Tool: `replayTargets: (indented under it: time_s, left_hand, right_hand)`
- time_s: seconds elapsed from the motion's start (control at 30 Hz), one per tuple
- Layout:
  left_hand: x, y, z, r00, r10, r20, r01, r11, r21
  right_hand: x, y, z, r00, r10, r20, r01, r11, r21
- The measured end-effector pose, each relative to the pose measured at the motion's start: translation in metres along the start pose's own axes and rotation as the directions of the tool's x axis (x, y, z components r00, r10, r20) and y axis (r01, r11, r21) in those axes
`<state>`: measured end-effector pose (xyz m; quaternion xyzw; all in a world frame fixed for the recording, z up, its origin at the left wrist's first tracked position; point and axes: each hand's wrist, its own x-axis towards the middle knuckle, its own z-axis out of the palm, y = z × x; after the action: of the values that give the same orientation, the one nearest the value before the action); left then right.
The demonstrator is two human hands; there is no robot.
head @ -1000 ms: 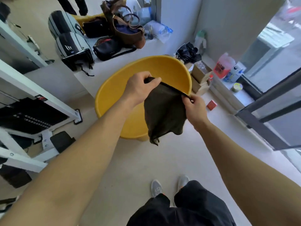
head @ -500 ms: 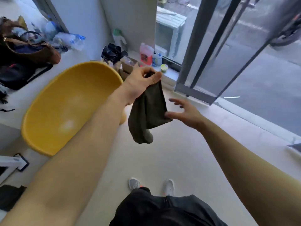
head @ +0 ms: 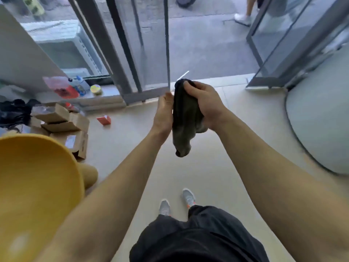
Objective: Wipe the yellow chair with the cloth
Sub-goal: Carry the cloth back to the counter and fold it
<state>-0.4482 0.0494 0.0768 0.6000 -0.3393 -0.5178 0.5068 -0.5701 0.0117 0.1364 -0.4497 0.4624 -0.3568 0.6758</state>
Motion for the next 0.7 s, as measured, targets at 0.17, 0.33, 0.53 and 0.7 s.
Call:
replayTargets:
  time_s: [0.17, 0.33, 0.53, 0.7]
  left_hand:
    - [0.006, -0.057, 0.072, 0.933, 0.036, 0.358, -0.219, 0.848, 0.483]
    - [0.018, -0.097, 0.138, 0.803, -0.190, 0.565, -0.371, 0.582, 0.723]
    - [0.003, -0.059, 0.296, 0.622, -0.083, 0.779, -0.534, 0.683, 0.498]
    - [-0.025, -0.027, 0.424, 0.326, -0.204, 0.923, -0.668, 0.641, 0.378]
  right_hand:
    - [-0.027, -0.015, -0.090, 0.915, 0.001, -0.404, 0.118, 0.956, 0.268]
    - [-0.082, -0.023, -0.210, 0.783, 0.027, -0.621, 0.294, 0.864, 0.408]
    - [-0.138, 0.039, -0.331, 0.572, 0.095, -0.815, 0.072, 0.984, 0.165]
    - [-0.186, 0.065, -0.407, 0.798, 0.180, -0.575, -0.154, 0.984, 0.095]
